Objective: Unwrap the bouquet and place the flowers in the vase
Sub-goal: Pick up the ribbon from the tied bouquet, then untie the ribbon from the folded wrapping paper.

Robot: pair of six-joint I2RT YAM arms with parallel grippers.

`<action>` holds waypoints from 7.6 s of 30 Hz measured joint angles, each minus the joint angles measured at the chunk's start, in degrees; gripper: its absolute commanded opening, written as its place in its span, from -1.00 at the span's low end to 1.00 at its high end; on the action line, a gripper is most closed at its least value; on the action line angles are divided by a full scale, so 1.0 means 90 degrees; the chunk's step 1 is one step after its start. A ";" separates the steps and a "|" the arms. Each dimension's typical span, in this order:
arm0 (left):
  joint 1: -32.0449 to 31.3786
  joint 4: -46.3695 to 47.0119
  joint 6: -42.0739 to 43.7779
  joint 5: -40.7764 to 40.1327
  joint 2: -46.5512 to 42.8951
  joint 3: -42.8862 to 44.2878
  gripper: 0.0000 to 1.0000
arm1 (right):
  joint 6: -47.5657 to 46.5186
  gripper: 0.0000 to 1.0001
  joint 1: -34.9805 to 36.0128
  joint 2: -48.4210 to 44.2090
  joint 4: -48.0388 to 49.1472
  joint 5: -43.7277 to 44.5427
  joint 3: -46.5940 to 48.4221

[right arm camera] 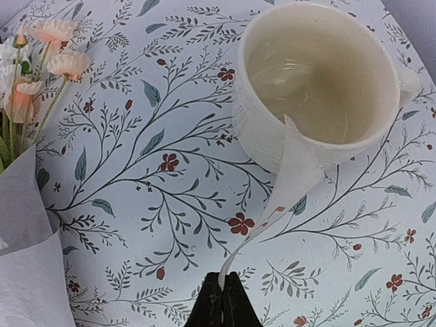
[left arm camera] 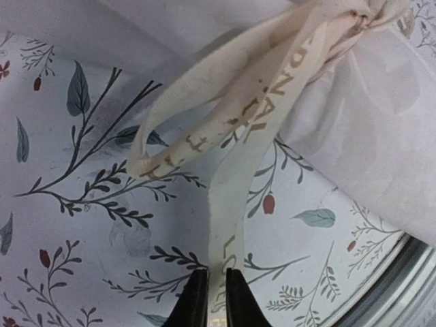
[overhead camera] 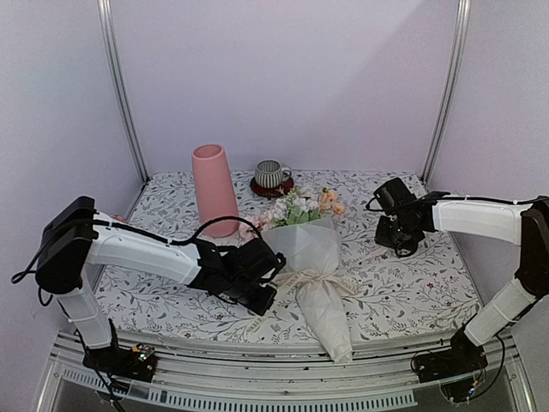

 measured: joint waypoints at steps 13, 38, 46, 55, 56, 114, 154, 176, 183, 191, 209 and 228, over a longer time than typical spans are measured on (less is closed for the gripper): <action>0.0005 0.0199 0.0005 0.0138 0.0000 -0.0107 -0.31 | -0.0032 -0.96 -0.0002 0.0000 0.0051 -0.0024 -0.0073; 0.0007 0.0255 -0.0267 -0.0359 0.0097 0.0075 -1.00 | -0.0097 -0.97 -0.0002 0.0002 0.0126 -0.0141 -0.0216; 0.0007 0.0189 -0.0328 -0.0741 -0.0903 -0.0019 -1.00 | -0.0090 -0.97 -0.0002 -0.0352 0.0240 -0.0049 -0.0580; 0.0007 0.0041 -0.0413 -0.1151 -0.1166 -0.0056 -1.00 | 0.0163 -0.98 0.0000 -0.1025 0.0274 0.0240 -0.0804; 0.0007 0.0022 -0.0415 -0.1190 -0.1183 -0.0061 -1.00 | 0.0192 -0.97 0.0000 -0.1064 0.0277 0.0272 -0.0818; 0.0454 -0.1071 -0.0741 -0.2671 -0.3053 -0.0551 -1.00 | 0.1841 -0.96 -0.0228 -0.2018 -0.0644 0.1783 -0.1173; 0.1071 -0.2006 -0.1367 -0.3529 -0.4345 -0.0988 -1.00 | 0.2327 -0.95 -0.0253 -0.3871 -0.0855 0.2917 -0.1787; 0.1146 -0.2453 -0.2443 -0.4155 -0.5824 -0.1642 -1.00 | 0.2421 -0.95 -0.0253 -0.4255 -0.1061 0.3553 -0.1761; 0.1158 -0.2492 -0.2698 -0.4342 -0.6278 -0.1802 -0.69 | 0.2574 -0.89 -0.0255 -0.4294 -0.1161 0.3679 -0.1761; 0.1171 -0.2589 -0.2982 -0.4454 -0.6504 -0.1928 0.71 | 0.2562 0.44 -0.0257 -0.4267 -0.1022 0.3682 -0.1775; 0.1224 -0.3551 -0.3504 -0.5707 -0.9833 -0.2212 0.72 | 0.1814 0.71 -0.0260 -0.5093 -0.0682 0.3553 -0.1734; 0.1292 0.1078 0.0100 -0.1778 -0.7837 -0.3337 0.82 | -0.2569 0.95 -0.0257 -0.4269 0.2907 -0.2664 -0.2280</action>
